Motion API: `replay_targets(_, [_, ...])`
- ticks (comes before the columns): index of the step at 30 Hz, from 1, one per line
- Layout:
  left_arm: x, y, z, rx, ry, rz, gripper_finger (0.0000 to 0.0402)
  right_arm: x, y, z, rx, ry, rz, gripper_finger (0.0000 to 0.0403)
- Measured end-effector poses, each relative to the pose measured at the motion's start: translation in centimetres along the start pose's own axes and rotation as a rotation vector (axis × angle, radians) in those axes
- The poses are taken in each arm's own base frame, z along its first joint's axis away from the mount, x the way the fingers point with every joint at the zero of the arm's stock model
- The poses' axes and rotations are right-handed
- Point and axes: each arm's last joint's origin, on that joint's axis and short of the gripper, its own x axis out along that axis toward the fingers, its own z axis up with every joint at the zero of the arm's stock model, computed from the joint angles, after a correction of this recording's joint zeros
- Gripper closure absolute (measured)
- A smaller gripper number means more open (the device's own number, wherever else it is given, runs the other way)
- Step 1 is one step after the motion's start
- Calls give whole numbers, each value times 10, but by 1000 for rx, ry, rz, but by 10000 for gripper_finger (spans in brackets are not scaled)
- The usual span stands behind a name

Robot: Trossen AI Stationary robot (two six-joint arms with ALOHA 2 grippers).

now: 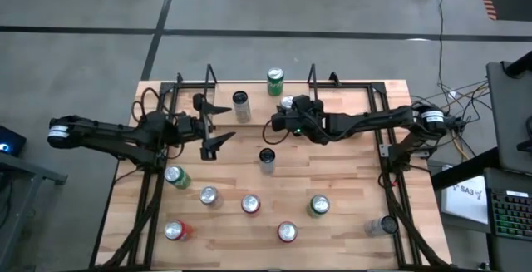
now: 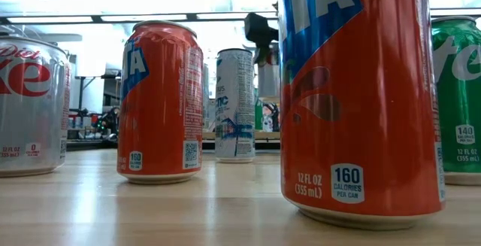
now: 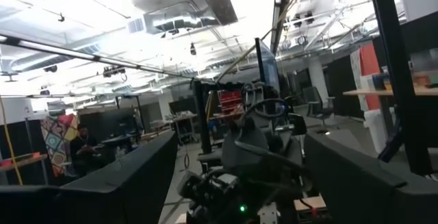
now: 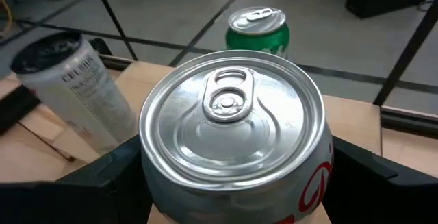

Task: Sort soda cans
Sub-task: Put the middle red silver soda can on the shelf

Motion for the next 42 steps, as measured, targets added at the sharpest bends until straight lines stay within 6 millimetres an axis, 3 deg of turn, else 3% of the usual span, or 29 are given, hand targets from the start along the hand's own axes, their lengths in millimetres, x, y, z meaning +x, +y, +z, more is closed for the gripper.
replay_targets(29, [0,0,0,13,6,-2,98,23,-1,-32,78,-19,-152,100])
replay_targets(42, [0,0,0,22,5,-2,98,24,-4,-33,103,-70,-196,96])
